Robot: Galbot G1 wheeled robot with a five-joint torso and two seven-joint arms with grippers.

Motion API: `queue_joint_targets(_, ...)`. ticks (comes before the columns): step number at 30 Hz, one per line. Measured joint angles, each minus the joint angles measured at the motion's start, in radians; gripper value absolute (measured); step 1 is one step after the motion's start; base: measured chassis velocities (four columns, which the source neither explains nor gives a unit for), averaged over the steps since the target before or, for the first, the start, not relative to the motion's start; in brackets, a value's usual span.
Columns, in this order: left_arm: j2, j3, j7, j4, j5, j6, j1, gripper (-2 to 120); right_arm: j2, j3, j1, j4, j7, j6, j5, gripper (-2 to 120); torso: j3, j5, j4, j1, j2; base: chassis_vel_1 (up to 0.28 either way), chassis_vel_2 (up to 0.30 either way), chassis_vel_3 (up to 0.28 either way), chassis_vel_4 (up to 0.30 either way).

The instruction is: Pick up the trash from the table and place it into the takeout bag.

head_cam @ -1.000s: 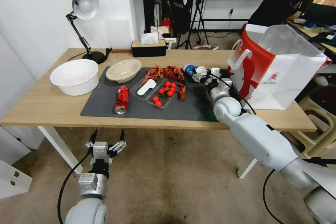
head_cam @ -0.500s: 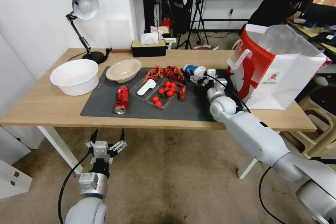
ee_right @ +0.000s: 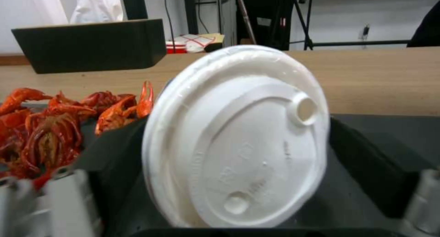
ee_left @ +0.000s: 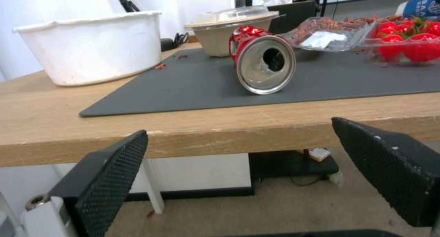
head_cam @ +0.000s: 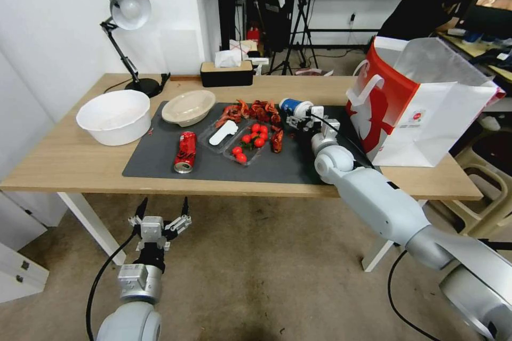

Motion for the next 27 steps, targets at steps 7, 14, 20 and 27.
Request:
queue_joint_targets(7,-0.001,0.001,0.0,0.004,0.0,-0.001,-0.003,100,0.001,0.0,-0.004,-0.001,0.001,0.0,-0.008,68,0.0,0.0,0.0,0.0,0.0,0.0,0.0,0.0,0.0)
queue_joint_targets(14,-0.002,0.003,0.0,0.009,0.0,-0.003,-0.005,100,-0.009,0.008,-0.019,0.021,0.002,0.001,-0.022,64,0.0,0.0001,0.0,0.0,0.0,0.0,0.0,0.0,0.0)
queue_joint_targets(20,-0.002,0.003,0.0,0.01,0.001,-0.003,-0.006,100,-0.033,0.043,-0.04,0.132,0.004,0.002,-0.016,64,0.0,-0.0001,0.0001,0.0,0.0,0.0,0.0,0.0,0.0)
queue_joint_targets(27,-0.005,0.011,0.0,0.012,0.006,-0.003,-0.008,100,-0.076,0.096,-0.074,0.281,0.009,0.002,-0.019,64,0.0,0.0001,-0.0001,0.0,0.0,0.0,0.0,0.0,0.0)
